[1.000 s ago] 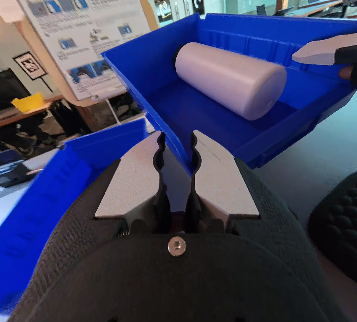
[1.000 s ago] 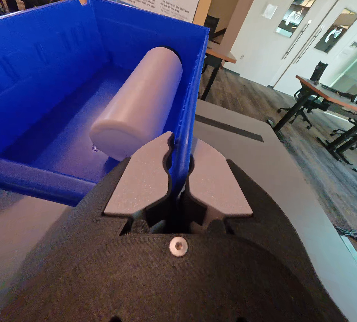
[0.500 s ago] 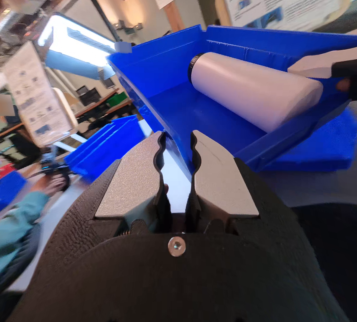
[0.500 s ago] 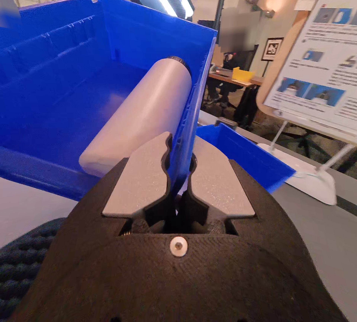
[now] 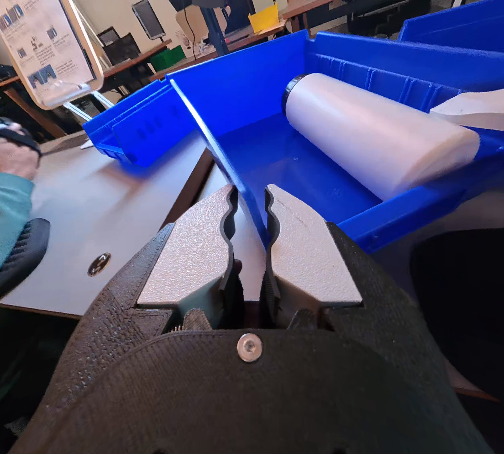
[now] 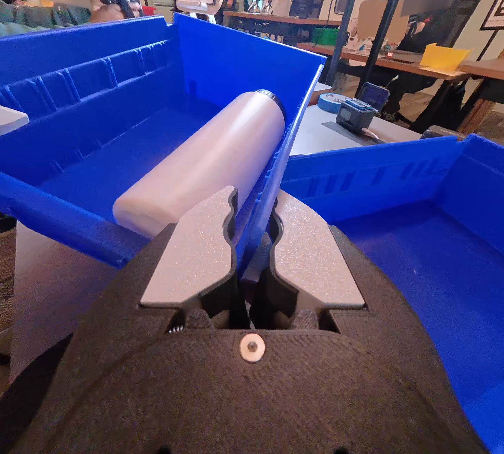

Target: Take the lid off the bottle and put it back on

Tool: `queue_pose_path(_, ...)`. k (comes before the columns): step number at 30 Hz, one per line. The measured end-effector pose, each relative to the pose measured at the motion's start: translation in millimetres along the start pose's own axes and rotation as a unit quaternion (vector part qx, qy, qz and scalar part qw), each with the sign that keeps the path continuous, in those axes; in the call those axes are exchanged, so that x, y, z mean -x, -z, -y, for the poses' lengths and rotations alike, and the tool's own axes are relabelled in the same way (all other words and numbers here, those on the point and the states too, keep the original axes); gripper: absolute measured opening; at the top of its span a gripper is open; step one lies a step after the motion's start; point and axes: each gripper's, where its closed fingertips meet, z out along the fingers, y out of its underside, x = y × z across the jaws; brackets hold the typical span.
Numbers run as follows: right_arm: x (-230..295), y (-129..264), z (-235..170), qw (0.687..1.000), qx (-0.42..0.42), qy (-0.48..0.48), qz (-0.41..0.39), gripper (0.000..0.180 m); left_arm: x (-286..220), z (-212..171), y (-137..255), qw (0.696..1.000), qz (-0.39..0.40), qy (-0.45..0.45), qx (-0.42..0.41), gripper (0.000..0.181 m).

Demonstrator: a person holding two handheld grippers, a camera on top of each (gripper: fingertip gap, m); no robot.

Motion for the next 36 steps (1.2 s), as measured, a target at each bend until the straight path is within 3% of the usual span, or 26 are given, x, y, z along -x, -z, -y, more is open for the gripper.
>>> queue_pose_path(10,5,-14,-34,0.994,0.072,0.081,0.022,0.037,-3,-48,-25,0.997,-0.014,0.065,0.043,0.017)
queue_pose_path(12,16,-7,-34,0.986,0.088,0.121,0.067,0.069,-7,-53,-26,0.996,-0.038,0.046,0.06,0.04)
queue_pose_path(13,18,2,-27,0.986,0.084,0.122,0.074,0.083,-9,-52,-25,0.995,-0.051,0.052,0.068,0.074)
queue_pose_path(15,15,26,-4,0.99,0.052,0.109,0.076,0.099,3,-36,-21,0.996,-0.033,0.067,0.042,0.093)
queue_pose_path(17,-10,55,22,0.994,-0.003,0.107,0.027,0.098,16,-13,-13,0.998,-0.006,0.063,0.003,0.095)
queue_pose_path(20,-85,94,37,0.983,-0.043,0.125,-0.126,0.094,14,23,-1,0.997,0.003,0.053,-0.064,0.094)
queue_pose_path(22,-130,108,15,0.972,0.01,0.125,-0.2,0.095,2,51,6,0.991,0.007,0.049,-0.126,0.089)
queue_pose_path(25,-161,116,-39,0.963,0.14,0.088,-0.214,0.099,-30,88,12,0.981,0.001,0.023,-0.195,0.083)
queue_pose_path(26,-162,118,-45,0.967,0.143,0.063,-0.203,0.091,-45,97,13,0.978,-0.012,0.012,-0.208,0.082)
queue_pose_path(28,-166,130,-55,0.965,0.179,0.032,-0.188,0.044,-79,109,12,0.975,-0.049,-0.005,-0.217,0.079)
queue_pose_path(29,-175,138,-59,0.959,0.195,0.044,-0.202,0.032,-97,112,11,0.974,-0.074,-0.003,-0.214,0.078)
queue_pose_path(31,-198,158,-66,0.941,0.231,0.065,-0.24,0.02,-136,106,6,0.973,-0.134,-0.016,-0.185,0.077)
queue_pose_path(36,-240,200,-78,0.917,0.279,0.049,-0.28,0.012,-187,68,-15,0.979,-0.173,-0.069,-0.087,0.078)
